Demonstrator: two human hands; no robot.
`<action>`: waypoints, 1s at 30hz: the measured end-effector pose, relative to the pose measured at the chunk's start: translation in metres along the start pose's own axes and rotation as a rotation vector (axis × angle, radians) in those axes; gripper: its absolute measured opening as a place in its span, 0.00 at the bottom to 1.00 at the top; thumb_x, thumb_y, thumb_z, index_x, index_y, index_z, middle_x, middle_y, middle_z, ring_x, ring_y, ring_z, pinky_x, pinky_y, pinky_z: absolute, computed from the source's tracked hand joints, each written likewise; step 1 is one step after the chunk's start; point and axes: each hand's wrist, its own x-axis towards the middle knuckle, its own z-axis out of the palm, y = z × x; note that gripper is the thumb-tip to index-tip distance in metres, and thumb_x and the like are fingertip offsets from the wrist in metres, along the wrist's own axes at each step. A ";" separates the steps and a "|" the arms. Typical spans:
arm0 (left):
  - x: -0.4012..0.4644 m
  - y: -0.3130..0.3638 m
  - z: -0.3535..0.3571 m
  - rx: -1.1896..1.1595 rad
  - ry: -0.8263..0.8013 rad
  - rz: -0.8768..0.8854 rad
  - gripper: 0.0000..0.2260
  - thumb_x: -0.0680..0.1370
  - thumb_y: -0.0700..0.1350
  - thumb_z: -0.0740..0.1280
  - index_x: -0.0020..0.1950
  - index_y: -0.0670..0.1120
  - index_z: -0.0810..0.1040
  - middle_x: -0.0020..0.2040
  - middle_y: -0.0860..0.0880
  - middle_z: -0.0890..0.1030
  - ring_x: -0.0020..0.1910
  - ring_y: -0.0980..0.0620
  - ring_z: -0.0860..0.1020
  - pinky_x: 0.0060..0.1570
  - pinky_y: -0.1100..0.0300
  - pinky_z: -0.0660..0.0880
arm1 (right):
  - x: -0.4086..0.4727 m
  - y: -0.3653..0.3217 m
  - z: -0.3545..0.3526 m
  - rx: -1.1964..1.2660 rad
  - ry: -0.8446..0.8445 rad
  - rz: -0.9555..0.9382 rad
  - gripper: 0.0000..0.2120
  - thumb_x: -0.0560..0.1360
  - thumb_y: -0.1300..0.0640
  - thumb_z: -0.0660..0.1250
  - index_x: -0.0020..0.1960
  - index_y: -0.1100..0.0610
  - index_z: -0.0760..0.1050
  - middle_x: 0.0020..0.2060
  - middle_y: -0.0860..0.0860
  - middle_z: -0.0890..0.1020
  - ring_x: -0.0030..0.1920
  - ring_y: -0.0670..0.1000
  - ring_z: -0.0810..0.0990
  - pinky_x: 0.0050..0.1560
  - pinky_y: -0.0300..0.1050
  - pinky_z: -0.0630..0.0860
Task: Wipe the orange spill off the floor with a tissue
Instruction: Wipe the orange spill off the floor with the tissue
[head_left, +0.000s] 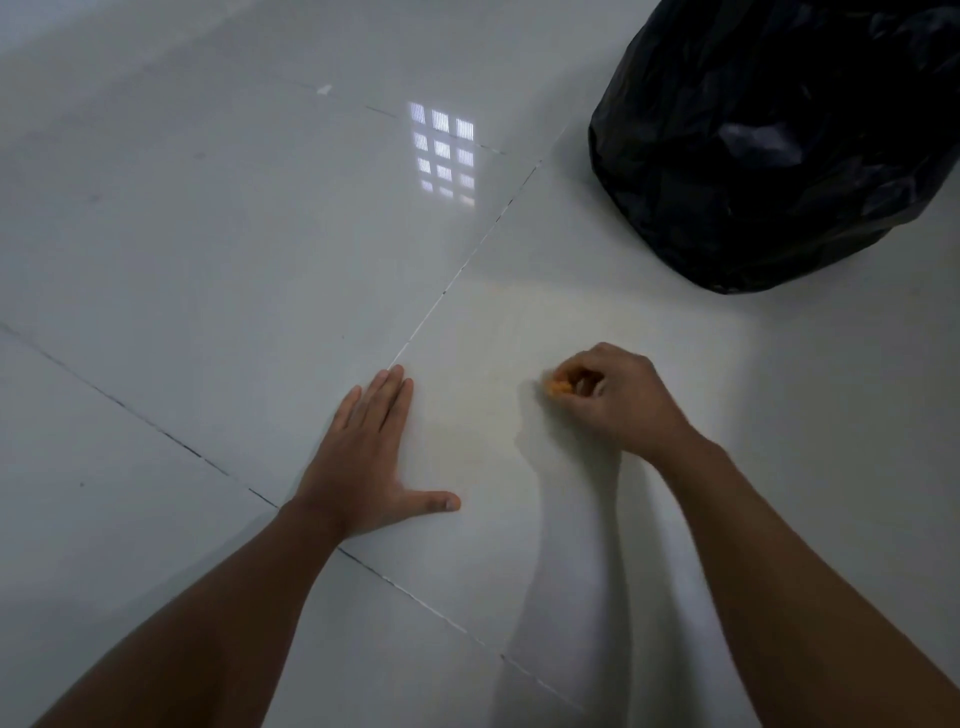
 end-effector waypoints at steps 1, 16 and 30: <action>0.000 0.000 0.001 -0.005 0.003 0.000 0.64 0.61 0.86 0.52 0.81 0.41 0.50 0.83 0.45 0.48 0.82 0.51 0.44 0.80 0.47 0.47 | -0.011 0.008 -0.008 -0.006 -0.087 -0.001 0.05 0.70 0.57 0.77 0.46 0.52 0.85 0.41 0.48 0.81 0.41 0.45 0.79 0.45 0.37 0.74; 0.000 -0.001 0.001 0.020 -0.015 0.004 0.63 0.62 0.85 0.52 0.81 0.40 0.49 0.83 0.45 0.47 0.82 0.50 0.43 0.80 0.45 0.48 | 0.010 -0.056 0.077 -0.067 -0.201 -0.287 0.07 0.72 0.53 0.71 0.48 0.52 0.85 0.43 0.50 0.80 0.46 0.51 0.75 0.49 0.48 0.74; 0.001 0.001 -0.001 -0.002 0.006 0.013 0.63 0.62 0.85 0.53 0.81 0.39 0.53 0.82 0.44 0.50 0.82 0.49 0.47 0.79 0.45 0.49 | 0.061 -0.002 0.041 -0.064 0.234 0.165 0.09 0.78 0.56 0.65 0.49 0.55 0.83 0.47 0.53 0.75 0.51 0.54 0.75 0.50 0.42 0.69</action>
